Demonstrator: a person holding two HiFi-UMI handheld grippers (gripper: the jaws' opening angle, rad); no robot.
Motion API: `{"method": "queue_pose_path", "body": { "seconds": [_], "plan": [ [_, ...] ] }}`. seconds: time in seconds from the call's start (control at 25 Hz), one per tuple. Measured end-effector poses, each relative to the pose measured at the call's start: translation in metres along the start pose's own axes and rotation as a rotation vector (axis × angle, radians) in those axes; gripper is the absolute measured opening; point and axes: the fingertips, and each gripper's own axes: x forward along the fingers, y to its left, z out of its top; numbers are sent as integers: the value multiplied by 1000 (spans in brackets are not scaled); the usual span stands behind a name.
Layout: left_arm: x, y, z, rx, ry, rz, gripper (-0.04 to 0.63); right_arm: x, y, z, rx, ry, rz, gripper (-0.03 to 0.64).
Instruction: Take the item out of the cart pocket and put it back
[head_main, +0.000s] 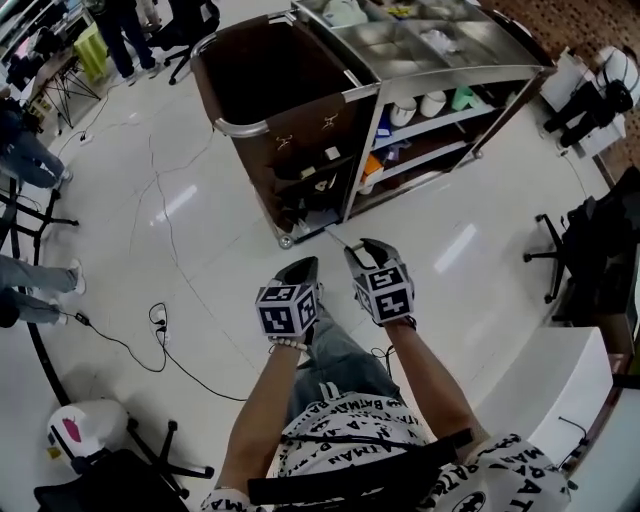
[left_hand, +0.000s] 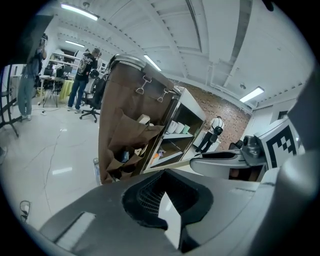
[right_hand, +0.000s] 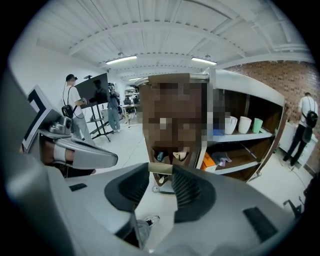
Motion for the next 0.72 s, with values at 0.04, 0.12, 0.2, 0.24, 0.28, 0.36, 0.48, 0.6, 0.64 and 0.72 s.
{"method": "queue_pose_path", "body": {
  "seconds": [0.04, 0.12, 0.2, 0.24, 0.28, 0.36, 0.48, 0.6, 0.64, 0.72],
  "plan": [
    [8, 5, -1, 5, 4, 3, 0, 10, -4, -2, 5, 1, -7, 161],
    [25, 15, -3, 17, 14, 11, 0, 30, -12, -5, 17, 2, -21, 161],
    [43, 27, -4, 30, 25, 18, 0, 52, -20, -8, 27, 1, -34, 161],
    [53, 34, -4, 34, 29, 22, 0, 64, -24, -9, 30, -1, -41, 161],
    [63, 40, -4, 37, 34, 24, 0, 76, -28, -11, 36, -5, -48, 161],
    [81, 50, -8, 45, 51, 22, 0, 95, -34, -16, 61, -6, -61, 161],
    [103, 64, -15, 47, 80, 23, 0, 123, -42, -29, 82, 15, -75, 161],
    [123, 80, -23, 47, 109, 32, 0, 150, -48, -30, 116, 14, -81, 161],
    [128, 86, -26, 45, 116, 35, 0, 159, -49, -30, 126, 12, -81, 161],
    [140, 95, -34, 44, 132, 41, 0, 176, -55, -35, 139, 16, -82, 161]
  ]
}}
